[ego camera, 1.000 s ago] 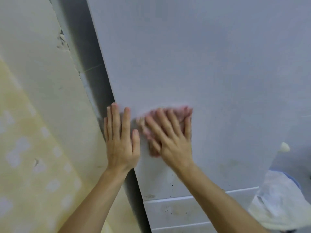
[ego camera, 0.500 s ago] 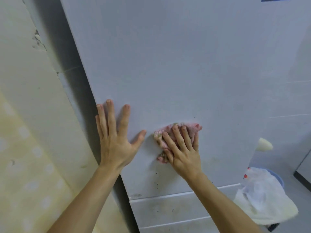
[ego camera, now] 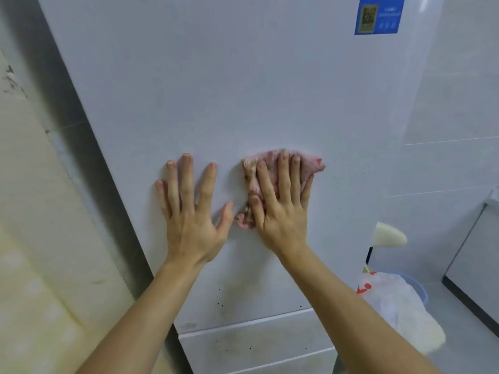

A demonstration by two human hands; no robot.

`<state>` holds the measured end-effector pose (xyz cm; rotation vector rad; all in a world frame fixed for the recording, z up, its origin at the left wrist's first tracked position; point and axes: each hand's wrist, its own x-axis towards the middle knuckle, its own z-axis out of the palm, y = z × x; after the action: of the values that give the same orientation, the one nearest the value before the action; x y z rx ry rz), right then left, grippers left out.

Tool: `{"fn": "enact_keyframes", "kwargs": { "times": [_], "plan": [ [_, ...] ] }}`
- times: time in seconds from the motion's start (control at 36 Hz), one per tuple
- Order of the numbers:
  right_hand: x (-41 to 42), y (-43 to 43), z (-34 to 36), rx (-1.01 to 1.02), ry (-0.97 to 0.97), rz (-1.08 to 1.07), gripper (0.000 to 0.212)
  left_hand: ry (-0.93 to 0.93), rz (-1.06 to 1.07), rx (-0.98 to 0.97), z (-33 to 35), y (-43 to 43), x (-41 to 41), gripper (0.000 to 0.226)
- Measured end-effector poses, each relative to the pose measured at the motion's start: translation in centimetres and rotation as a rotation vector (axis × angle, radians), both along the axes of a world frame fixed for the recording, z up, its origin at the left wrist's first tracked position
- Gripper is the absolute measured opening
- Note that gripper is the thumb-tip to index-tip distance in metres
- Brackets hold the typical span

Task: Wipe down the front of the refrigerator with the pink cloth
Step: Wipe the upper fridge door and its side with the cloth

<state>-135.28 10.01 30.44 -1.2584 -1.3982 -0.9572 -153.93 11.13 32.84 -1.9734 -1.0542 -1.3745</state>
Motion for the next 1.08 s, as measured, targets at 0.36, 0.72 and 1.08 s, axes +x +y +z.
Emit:
{"fn": "enact_keyframes", "kwargs": {
  "times": [0.36, 0.72, 1.08],
  "plan": [
    [6.1, -2.3, -6.3, -0.165, -0.148, 0.011, 0.065, 0.028, 0.086, -0.002, -1.4, -0.3, 1.9, 0.086],
    [7.0, -0.8, 4.0, 0.05, -0.018, -0.014, 0.054, 0.018, 0.076, 0.04, 0.5, -1.0, 4.9, 0.075],
    [13.0, -3.1, -9.2, -0.217, -0.157, 0.002, 0.059, 0.016, 0.102, -0.011, -1.1, -0.8, 7.5, 0.095]
  ]
}}
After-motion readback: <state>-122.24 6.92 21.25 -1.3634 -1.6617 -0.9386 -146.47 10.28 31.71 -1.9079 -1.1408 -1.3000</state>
